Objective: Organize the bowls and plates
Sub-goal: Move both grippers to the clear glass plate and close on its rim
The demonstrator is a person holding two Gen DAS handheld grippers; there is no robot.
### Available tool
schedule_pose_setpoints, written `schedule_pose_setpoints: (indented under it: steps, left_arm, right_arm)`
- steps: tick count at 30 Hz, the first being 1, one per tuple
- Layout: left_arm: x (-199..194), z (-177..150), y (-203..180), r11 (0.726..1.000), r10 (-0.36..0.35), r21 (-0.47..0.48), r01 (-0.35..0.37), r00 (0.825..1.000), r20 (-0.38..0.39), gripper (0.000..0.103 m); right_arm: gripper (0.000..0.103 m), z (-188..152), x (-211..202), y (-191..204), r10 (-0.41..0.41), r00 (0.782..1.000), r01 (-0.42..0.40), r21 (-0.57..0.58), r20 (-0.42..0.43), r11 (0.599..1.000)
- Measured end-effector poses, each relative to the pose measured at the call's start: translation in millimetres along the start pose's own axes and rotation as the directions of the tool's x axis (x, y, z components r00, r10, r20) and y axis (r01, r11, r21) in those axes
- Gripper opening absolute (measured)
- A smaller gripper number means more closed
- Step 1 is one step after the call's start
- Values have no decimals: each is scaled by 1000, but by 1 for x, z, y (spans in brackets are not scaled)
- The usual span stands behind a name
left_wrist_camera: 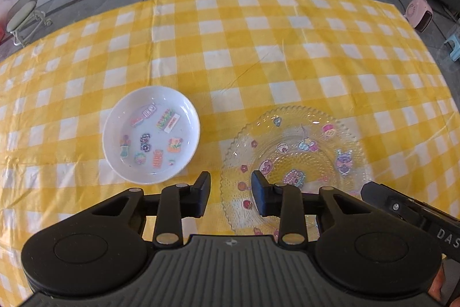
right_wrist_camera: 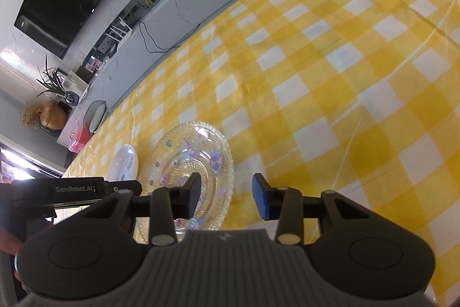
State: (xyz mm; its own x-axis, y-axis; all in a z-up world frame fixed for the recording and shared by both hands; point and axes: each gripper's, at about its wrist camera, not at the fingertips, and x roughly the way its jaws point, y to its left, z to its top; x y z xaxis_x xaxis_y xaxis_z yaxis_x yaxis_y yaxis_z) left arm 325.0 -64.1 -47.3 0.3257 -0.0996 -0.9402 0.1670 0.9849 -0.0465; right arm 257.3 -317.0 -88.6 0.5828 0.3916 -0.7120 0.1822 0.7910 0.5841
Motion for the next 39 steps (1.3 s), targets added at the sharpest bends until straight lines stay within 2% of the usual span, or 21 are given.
schedule_pose_setpoints:
  steps: [5, 7, 8, 13, 15, 16, 18, 21, 27, 30, 34, 39]
  left_arm:
    - [14, 2, -2, 1000, -10, -27, 9, 999, -38, 39]
    - [16, 4, -4, 999, -17, -37, 16, 999, -38, 41]
    - [17, 5, -4, 999, -14, -41, 12, 999, -40, 41]
    - [18, 5, -4, 998, -17, -58, 14, 999, -42, 38]
    - [18, 6, -4, 998, -14, -64, 11, 999, -40, 34]
    - [18, 6, -4, 998, -11, -67, 8, 999, -40, 33]
    - [14, 6, -2, 997, -9, -76, 6, 999, -39, 27]
    - [14, 5, -7, 997, -26, -73, 22, 999, -45, 23]
    - [15, 4, -16, 998, -42, -54, 41, 999, -34, 25]
    - [18, 6, -9, 995, -85, -56, 83, 996, -38, 27]
    - [25, 14, 4, 986, -162, -59, 158, 985, -59, 27]
    - [27, 20, 16, 976, -217, -31, 216, 973, -73, 27]
  right_arm:
    - [38, 1, 5, -8, 32, 999, -32, 21, -9, 999]
    - [26, 1, 7, -11, 52, 998, -51, 42, -20, 998]
    - [25, 2, 9, -13, 63, 998, -61, 54, -32, 997]
    - [24, 1, 11, -16, 87, 995, -83, 83, -50, 993]
    - [16, 0, 13, -16, 101, 993, -95, 90, -62, 991]
    - [10, -1, 13, -15, 88, 994, -83, 88, -62, 993]
    - [5, 0, 11, -15, 64, 997, -60, 81, -52, 995]
    - [4, 3, 5, -20, 47, 999, -45, 104, -19, 994]
    - [4, 11, 0, -38, 59, 998, -58, 171, 3, 984]
    - [8, 13, 0, -44, 66, 998, -64, 202, 0, 977]
    - [9, 14, 0, -45, 76, 997, -72, 208, -9, 975]
    - [10, 14, 3, -48, 90, 996, -83, 226, -24, 971]
